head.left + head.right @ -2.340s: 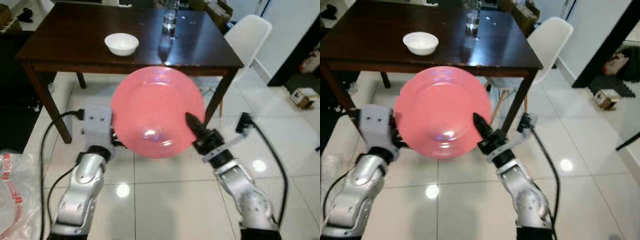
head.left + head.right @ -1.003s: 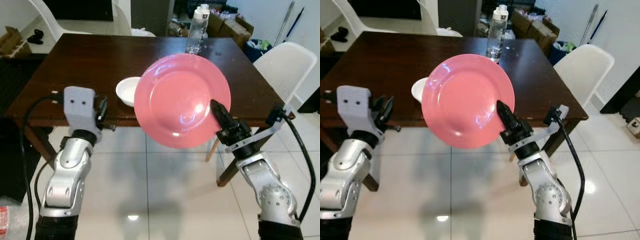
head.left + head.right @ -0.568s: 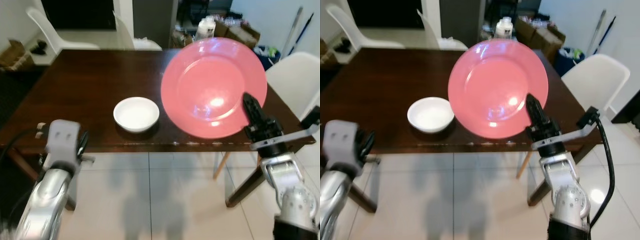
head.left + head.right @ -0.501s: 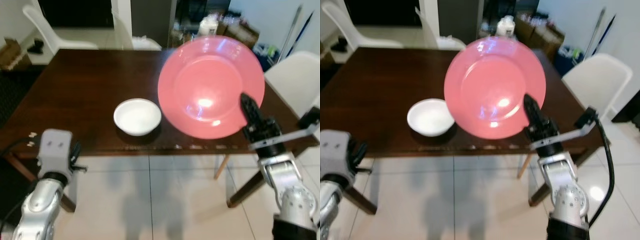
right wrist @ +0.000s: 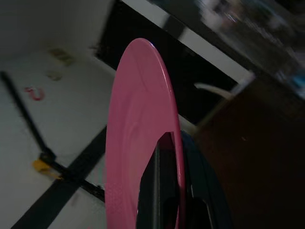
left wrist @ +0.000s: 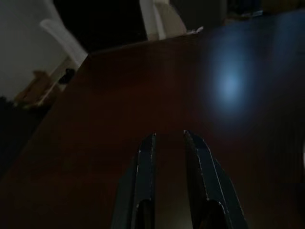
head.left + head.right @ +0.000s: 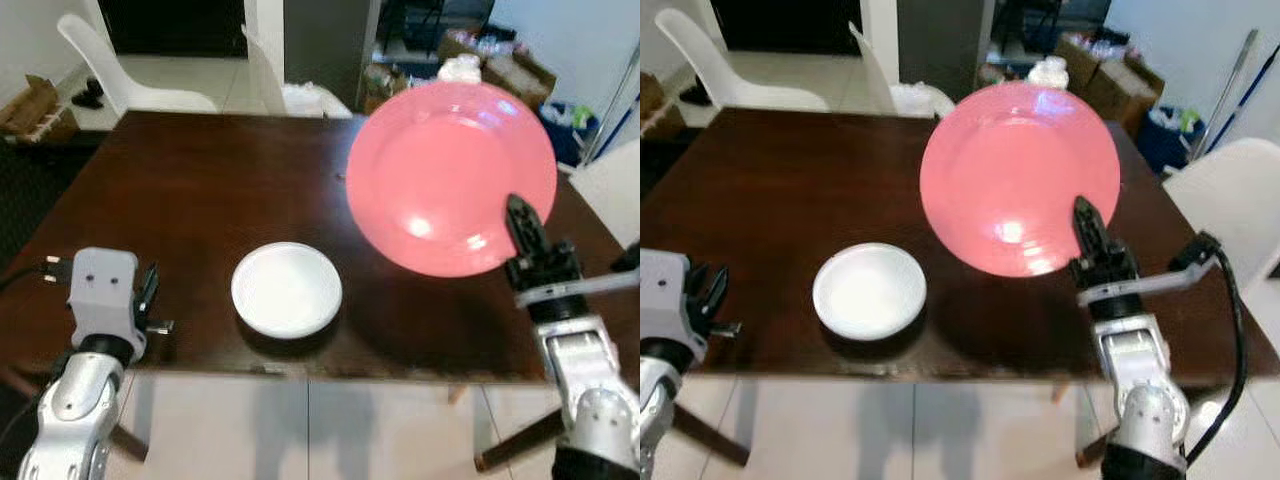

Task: Setting the table

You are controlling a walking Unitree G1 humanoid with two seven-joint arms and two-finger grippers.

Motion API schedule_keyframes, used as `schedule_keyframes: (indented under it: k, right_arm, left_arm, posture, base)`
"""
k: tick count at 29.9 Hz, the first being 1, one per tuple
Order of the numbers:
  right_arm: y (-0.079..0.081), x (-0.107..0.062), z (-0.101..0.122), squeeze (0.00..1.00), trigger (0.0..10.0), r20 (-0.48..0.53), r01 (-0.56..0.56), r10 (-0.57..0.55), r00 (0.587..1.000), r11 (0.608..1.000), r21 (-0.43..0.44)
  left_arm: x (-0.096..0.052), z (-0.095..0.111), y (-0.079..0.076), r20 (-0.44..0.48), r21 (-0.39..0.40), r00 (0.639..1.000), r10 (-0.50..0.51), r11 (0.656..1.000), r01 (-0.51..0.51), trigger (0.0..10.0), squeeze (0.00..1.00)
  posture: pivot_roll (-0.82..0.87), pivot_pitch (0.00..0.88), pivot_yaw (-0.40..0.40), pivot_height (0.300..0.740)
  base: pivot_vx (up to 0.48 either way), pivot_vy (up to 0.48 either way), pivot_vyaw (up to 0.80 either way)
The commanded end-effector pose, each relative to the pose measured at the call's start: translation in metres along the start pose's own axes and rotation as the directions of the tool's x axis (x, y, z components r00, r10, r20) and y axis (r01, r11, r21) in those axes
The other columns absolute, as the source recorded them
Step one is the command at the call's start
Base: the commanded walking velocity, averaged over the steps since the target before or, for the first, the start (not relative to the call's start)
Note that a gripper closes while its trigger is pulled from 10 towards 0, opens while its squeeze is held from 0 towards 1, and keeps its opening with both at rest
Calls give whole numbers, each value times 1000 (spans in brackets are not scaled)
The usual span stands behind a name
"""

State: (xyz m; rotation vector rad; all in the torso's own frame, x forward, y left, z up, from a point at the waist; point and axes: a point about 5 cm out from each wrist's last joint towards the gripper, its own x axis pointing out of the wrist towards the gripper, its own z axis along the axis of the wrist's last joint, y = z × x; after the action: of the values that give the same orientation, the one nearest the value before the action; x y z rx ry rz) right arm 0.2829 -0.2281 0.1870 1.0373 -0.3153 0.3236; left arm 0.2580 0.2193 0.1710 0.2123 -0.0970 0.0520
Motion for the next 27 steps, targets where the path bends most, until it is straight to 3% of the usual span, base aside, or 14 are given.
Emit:
schedule_keyframes:
  k: [1, 4, 8, 10, 12, 13, 14, 17, 20, 23, 25, 27]
  right_arm:
    - [-9, -9, 0, 0, 10000, -10, 78, -77, 997, 996, 33]
    - [-20, -18, 0, 0, 10000, -23, 178, -177, 984, 983, 53]
    - [-21, -27, 3, 0, 10000, -47, 209, -207, 977, 977, 31]
    - [-22, -33, 7, 0, 10000, -60, 235, -234, 970, 972, 17]
    - [-22, -38, 10, 0, 10000, -74, 255, -253, 965, 967, 15]
    - [-22, -38, 10, 0, 10000, -74, 255, -253, 965, 967, 15]
    - [-21, -41, 11, 0, 10000, -80, 257, -255, 964, 966, 16]
    - [-22, -53, 5, 0, 10000, -127, 282, -280, 952, 959, 2]
    - [-27, -63, -4, 0, 10000, -168, 312, -307, 937, 950, 1]
    - [-39, -69, -16, 0, 10000, -203, 364, -358, 911, 931, -7]
    - [-44, -71, -20, 0, 10000, -211, 397, -390, 896, 918, -13]
    - [-48, -72, -21, 0, 10000, -211, 420, -415, 885, 907, -19]
  left_arm:
    - [1, 1, -4, 4, 0, 999, -37, 999, 37, 10000, 0]
    - [4, 14, -9, 47, -8, 992, -115, 993, 115, 10000, 0]
    - [8, 35, -13, 107, -7, 965, -240, 970, 242, 10000, 0]
    - [9, 50, -15, 132, 40, 923, -363, 932, 361, 10000, 0]
    - [7, 61, -18, 126, 109, 858, -498, 866, 487, 10000, 0]
    - [7, 61, -18, 126, 109, 858, -498, 866, 487, 10000, 0]
    - [6, 65, -19, 113, 143, 825, -554, 830, 539, 10000, 0]
    - [1, 75, -26, 34, 249, 694, -719, 679, 691, 10000, 0]
    - [-3, 81, -36, -16, 295, 597, -802, 567, 769, 10000, 0]
    - [-5, 82, -44, -132, 392, 496, -858, 414, 821, 10000, 0]
    - [-4, 84, -45, -172, 409, 459, -872, 361, 838, 10000, 0]
    - [-2, 89, -44, -170, 412, 445, -879, 347, 842, 10000, 0]
  posture:
    - [5, 38, 55, 740]
    - [2, 44, 53, 740]
    - [-3, 49, 52, 740]
    - [-9, 53, 52, 740]
    - [-15, 59, 54, 740]
    - [-15, 59, 54, 740]
    - [-15, 59, 54, 740]
    - [-18, 64, 56, 740]
    - [-20, 71, 62, 740]
    - [-18, 74, 63, 740]
    - [-19, 76, 70, 740]
    - [-21, 76, 74, 740]
  base:
    - [0, 0, 0]
    - [0, 0, 0]
    - [0, 0, 0]
    - [0, 0, 0]
    - [0, 0, 0]
    - [0, 0, 0]
    - [0, 0, 0]
    - [0, 0, 0]
    - [0, 0, 0]
    - [0, 0, 0]
    - [0, 0, 0]
    - [0, 0, 0]
